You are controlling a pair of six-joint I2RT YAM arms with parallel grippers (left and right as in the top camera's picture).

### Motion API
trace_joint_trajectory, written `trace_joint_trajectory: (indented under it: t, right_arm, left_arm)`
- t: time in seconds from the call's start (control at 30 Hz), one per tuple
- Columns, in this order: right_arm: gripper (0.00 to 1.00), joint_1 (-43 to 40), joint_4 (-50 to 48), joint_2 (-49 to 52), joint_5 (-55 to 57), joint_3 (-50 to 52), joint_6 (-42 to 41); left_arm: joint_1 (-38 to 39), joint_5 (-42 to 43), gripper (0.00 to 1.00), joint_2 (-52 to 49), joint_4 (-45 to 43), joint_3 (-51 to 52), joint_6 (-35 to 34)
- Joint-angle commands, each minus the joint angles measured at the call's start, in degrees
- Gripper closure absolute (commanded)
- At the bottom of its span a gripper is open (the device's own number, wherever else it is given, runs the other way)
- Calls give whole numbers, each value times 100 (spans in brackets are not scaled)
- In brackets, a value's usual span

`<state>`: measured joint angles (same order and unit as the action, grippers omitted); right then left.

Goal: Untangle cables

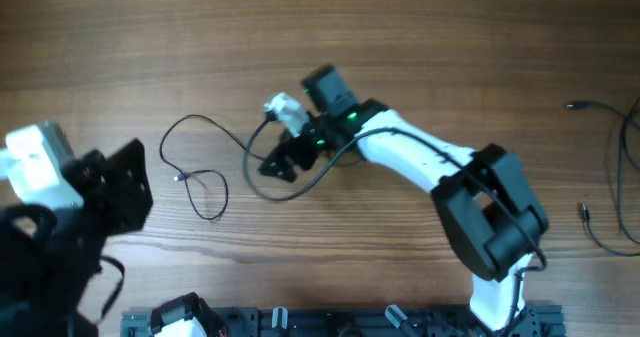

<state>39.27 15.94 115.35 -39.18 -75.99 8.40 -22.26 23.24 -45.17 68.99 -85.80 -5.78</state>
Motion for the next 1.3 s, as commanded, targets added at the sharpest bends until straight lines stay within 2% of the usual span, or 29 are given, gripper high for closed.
trace_joint_trajectory:
  t: [0.0, 0.1, 0.23, 0.57, 0.63, 0.7, 0.9, 1.07, 1.23, 1.27]
  right_arm:
    - [0, 544, -704, 111, -114, -7, -149]
    - [0, 1113, -1615, 260, 623, -7, -103]
    - [0, 1366, -2214, 638, 1519, -7, -87]
    - [1, 1290, -3781, 1145, 2081, -7, -87]
    - [2, 1287, -3773, 1169, 2280, -7, -90]
    - [9, 1287, -3729, 1250, 2468, -7, -92]
    - [9, 1239, -3602, 1624, 2481, -7, -107]
    - [21, 1097, -3512, 1687, 2479, -7, -109]
    - [23, 1054, -3521, 1687, 2280, -7, -413]
    - [30, 1054, -3521, 1687, 2208, -7, -411]
  left_arm:
    - [-31, -15, 45, 59, 369, -15, -116]
    - [-31, -11, 45, 26, 807, -13, -114]
    - [-31, 297, 45, 28, 973, -13, -107]
    - [-31, 439, 45, 28, 1233, -13, -68]
    - [-31, 470, 45, 28, 1241, -13, -70]
    - [-31, 793, 45, 28, 1252, -13, -68]
    - [-31, 925, 45, 28, 1257, -13, -68]
    - [-31, 935, 45, 28, 1303, -13, -68]
    - [-31, 933, 45, 28, 1318, -13, -68]
    - [-31, 935, 45, 28, 1318, -13, -68]
